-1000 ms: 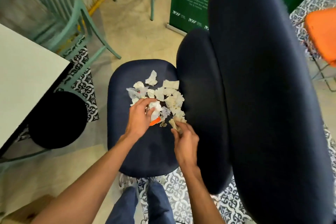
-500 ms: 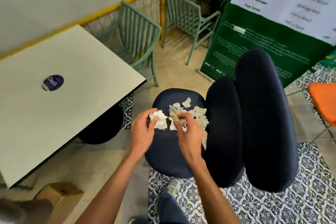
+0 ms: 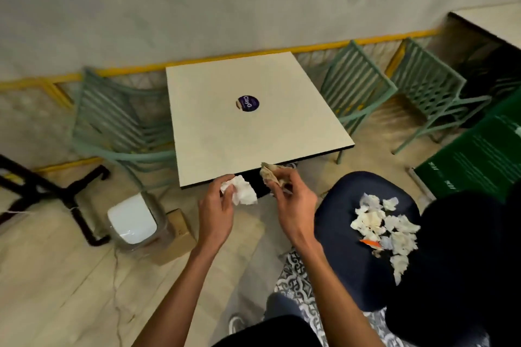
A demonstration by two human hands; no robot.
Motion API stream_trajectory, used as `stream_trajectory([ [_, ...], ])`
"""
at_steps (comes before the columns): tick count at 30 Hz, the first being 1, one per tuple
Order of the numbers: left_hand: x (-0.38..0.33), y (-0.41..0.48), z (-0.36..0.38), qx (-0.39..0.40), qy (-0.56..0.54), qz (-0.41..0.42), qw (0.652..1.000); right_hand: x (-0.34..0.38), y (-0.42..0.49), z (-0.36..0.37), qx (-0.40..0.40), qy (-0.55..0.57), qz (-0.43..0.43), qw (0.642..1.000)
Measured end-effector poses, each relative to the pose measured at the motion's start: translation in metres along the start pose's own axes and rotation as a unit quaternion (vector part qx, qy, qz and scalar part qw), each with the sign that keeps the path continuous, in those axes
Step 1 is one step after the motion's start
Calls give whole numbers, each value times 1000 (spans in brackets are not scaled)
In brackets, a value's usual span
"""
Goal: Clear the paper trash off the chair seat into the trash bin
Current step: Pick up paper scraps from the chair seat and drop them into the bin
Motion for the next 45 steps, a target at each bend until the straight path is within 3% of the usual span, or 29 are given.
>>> stream_trajectory([
  [10,116,-3,-140,-143,12,-106,984,34,-7,191,223,20,-52,973],
  [15,179,8,-182,-198,31,-217,955,11,-10,292,318,-6,-74,945],
  [18,212,19,-199,-224,18,-317,921,1,-11,344,364,-18,-69,929],
  [24,282,30,-215,-146,112,-398,899,-37,-30,431,464,-94,-18,881],
  [27,303,30,-217,-135,108,-432,885,-51,-42,460,456,-97,56,883],
  [30,331,36,-216,-102,120,-442,883,-77,-53,494,528,-214,60,820],
  [32,341,39,-215,-79,127,-440,885,-87,-57,507,548,-237,119,793],
  [38,380,43,-211,-17,121,-436,891,-116,-60,544,541,-272,150,782],
  [43,401,55,-214,18,123,-434,892,-126,-60,577,422,-206,268,841],
  [45,410,59,-213,29,126,-441,888,-124,-60,583,421,-220,225,850],
])
Point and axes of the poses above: each hand's wrist, its own y-axis towards the middle knuckle, its own z-axis out of the palm, x = y × z, the point moved 1 cm from there along y, towards the middle knuckle, and after that the axes turned 1 degree about y, right-handed, at the moved point
